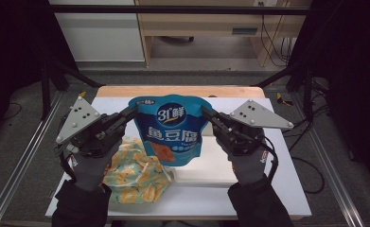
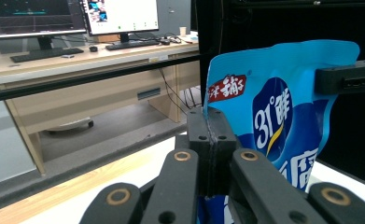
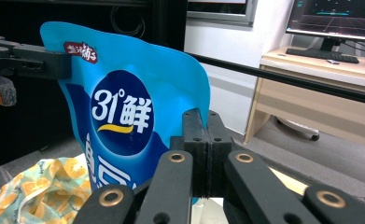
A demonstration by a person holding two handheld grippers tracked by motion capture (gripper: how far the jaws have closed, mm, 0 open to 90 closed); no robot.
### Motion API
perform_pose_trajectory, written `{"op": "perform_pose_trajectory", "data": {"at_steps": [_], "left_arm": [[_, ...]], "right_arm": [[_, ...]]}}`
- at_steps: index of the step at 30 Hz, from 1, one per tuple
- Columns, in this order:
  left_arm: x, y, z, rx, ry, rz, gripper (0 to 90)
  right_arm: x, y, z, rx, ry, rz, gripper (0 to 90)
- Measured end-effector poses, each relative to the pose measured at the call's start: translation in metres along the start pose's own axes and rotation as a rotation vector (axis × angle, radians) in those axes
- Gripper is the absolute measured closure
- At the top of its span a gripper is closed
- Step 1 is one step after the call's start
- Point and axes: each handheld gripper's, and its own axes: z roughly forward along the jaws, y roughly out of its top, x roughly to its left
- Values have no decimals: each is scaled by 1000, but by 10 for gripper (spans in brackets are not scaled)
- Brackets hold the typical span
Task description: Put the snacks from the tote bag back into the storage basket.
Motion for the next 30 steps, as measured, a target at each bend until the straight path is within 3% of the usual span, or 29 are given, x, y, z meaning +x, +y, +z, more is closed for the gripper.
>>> {"op": "perform_pose_trajectory", "data": {"at_steps": [30], "left_arm": [[-32, -11, 41, 30, -61, 16, 899]], "right_arm": [[-33, -27, -29, 15, -75, 39, 900]]}}
